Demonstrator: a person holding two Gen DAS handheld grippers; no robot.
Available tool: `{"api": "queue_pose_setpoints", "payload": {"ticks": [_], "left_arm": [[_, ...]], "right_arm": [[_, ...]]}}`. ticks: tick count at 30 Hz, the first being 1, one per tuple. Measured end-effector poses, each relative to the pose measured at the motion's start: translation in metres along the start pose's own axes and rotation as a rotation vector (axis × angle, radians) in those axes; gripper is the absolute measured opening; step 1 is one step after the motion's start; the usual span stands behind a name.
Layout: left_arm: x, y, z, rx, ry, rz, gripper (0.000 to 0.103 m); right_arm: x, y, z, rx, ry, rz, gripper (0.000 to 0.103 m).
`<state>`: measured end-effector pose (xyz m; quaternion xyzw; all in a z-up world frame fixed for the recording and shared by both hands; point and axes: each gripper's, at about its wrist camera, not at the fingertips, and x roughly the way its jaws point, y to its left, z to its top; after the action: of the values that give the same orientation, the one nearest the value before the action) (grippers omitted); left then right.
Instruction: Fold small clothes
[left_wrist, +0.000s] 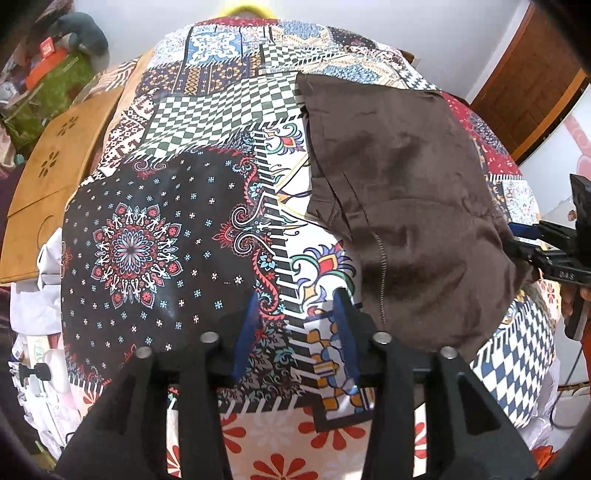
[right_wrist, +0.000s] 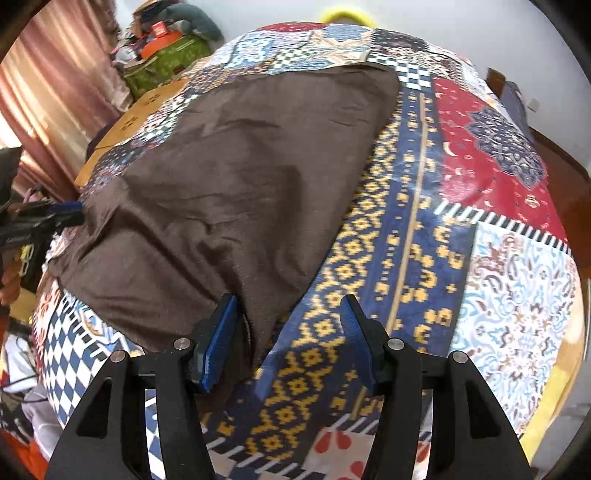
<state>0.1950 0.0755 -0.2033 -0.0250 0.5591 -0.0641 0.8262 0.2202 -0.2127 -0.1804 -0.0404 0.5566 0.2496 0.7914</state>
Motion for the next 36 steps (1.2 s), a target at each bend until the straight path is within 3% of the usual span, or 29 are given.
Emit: {"api": "queue_pose_setpoints", "payload": {"ticks": [6, 9, 14, 17, 21, 23, 25, 28, 31, 36], "left_arm": [[-0.018, -0.010, -0.003, 0.004, -0.029, -0.045, 0.050], [-0.020, -0.021, -0.005, 0.017, -0.024, -0.112, 0.052], [0.008, -0.038, -0.014, 0.029, 0.046, -0.143, 0.055], [0.012, -0.043, -0.018, 0.019, 0.027, -0.143, 0.054], [0.011, -0.048, -0.018, 0.019, 0.026, -0.175, 0.037], [0.010, -0.051, -0.017, 0.021, 0.034, -0.200, 0.015], [0.007, -0.051, -0.013, 0.013, 0.046, -0.217, 0.007], [-0.002, -0.048, -0.006, 0.010, 0.013, -0.226, 0.005], [-0.016, -0.045, 0.007, 0.011, -0.043, -0.219, 0.005], [-0.026, -0.045, 0.027, -0.004, -0.061, -0.220, 0.005]], "right_arm": [[-0.026, -0.002, -0.005, 0.052, -0.069, 0.038, 0.054], [-0.035, 0.004, -0.012, 0.062, -0.093, 0.057, 0.054], [-0.027, 0.011, -0.027, 0.070, -0.068, 0.098, 0.054], [-0.015, 0.019, -0.036, 0.051, -0.035, 0.130, 0.054], [-0.008, 0.027, -0.037, 0.022, -0.058, 0.119, 0.054], [-0.007, 0.028, -0.036, 0.023, -0.065, 0.137, 0.043], [-0.008, 0.031, -0.034, 0.010, -0.067, 0.155, 0.021], [-0.010, 0.035, -0.031, -0.007, -0.078, 0.160, 0.011], [-0.015, 0.034, -0.027, -0.003, -0.119, 0.164, 0.010], [-0.023, 0.031, -0.021, 0.020, -0.152, 0.189, 0.010]]}}
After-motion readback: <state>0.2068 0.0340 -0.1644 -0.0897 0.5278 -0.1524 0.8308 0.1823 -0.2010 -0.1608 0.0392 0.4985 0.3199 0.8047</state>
